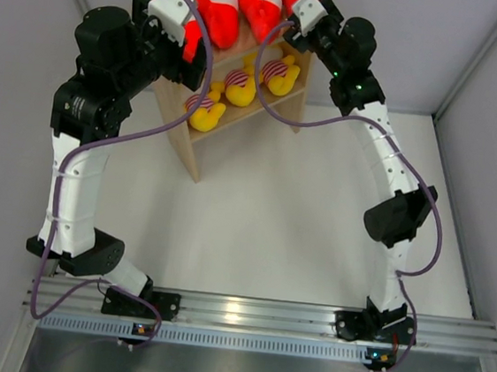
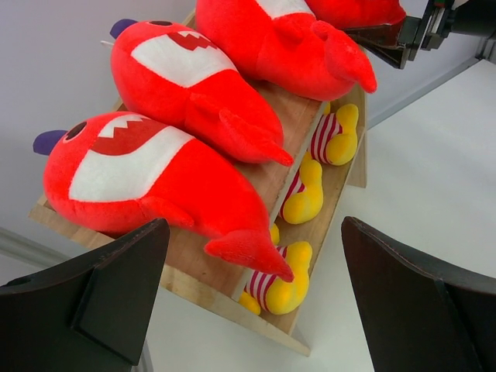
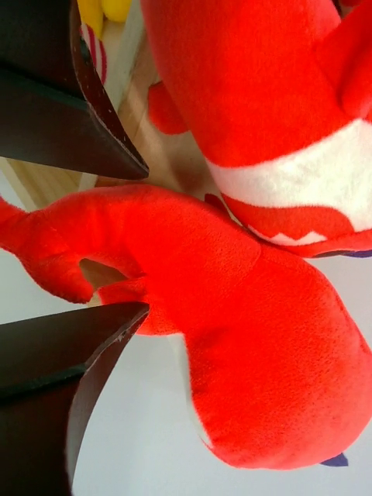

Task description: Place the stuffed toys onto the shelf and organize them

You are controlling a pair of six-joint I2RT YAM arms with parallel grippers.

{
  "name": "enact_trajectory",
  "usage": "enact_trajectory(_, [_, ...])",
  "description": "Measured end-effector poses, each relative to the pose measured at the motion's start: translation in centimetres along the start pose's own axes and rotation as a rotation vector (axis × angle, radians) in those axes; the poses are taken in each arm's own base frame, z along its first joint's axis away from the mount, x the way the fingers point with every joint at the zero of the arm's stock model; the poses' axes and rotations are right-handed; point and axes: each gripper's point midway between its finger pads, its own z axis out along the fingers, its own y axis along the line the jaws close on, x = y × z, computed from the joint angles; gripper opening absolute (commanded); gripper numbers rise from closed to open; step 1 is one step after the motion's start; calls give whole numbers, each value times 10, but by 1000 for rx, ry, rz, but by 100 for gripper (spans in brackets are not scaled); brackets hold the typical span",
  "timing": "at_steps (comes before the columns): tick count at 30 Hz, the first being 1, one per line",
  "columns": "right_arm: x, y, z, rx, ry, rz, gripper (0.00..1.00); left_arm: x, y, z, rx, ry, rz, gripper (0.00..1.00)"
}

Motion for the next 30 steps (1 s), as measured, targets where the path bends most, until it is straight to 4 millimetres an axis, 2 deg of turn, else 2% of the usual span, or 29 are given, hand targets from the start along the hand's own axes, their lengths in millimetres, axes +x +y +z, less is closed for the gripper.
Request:
enact_trajectory(4, [-7,-7,-7,28,-5,35,78,4,-3,1,16,8,-1,99])
enact_trajectory(9, [-30,-24,-18,65,-46,67,88,5,-6,2,32,12,-2,99])
enact_trajectory(17, [-53,-33,-34,68,-86,141,92,9,-8,-2,36,26,4,99])
enact_trajectory(21, [-62,-32,-50,47,-98,240,92,15,6,-9,-40,55,23,95])
enact_trajectory(24, [-66,-38,-72,33,-112,362,91,23,23,-19,-139,94,47,88])
enact_trajectory(25, [-66,-43,-82,34,-118,408,87,25,29,-23,-176,109,55,87])
enact_trajectory(28, [-54,-65,-110,84,-115,508,81,38,53,-35,-316,166,85,86])
enact_trajectory(30, [-39,-68,-128,120,-96,550,81,44,68,-41,-393,195,98,88])
